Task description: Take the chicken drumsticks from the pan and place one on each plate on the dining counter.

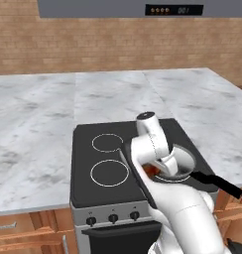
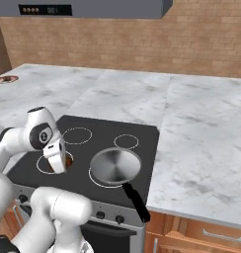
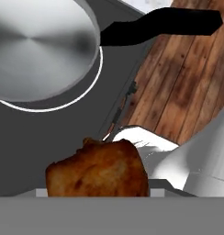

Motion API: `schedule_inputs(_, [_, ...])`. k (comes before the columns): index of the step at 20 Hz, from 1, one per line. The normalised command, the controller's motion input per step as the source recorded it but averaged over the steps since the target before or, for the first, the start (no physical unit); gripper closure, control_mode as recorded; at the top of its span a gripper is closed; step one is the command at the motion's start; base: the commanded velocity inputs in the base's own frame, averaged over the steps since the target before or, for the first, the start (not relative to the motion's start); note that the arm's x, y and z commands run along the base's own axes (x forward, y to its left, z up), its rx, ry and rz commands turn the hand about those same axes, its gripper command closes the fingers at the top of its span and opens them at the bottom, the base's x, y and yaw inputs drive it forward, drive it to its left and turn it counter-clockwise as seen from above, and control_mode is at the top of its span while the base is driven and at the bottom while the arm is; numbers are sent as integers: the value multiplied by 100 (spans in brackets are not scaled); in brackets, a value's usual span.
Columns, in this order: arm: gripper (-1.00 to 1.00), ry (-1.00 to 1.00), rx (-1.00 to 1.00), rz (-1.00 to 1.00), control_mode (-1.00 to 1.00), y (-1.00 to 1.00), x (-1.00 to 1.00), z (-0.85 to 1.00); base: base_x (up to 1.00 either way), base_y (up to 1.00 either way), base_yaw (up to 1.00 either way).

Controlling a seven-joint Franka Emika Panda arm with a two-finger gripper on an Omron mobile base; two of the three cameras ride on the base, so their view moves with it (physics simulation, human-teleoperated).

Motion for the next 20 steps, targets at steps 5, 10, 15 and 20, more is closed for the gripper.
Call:
schedule_inputs(5, [100,0,0,0,100,0,0,0,-17,22,13])
schedule_inputs(10, [100,0,0,0,100,0,0,0,-61,3,23])
schedule_inputs(15, [100,0,0,0,100,0,0,0,-82,40,21])
schedule_inputs(20, [100,0,0,0,100,0,0,0,-40,83,14])
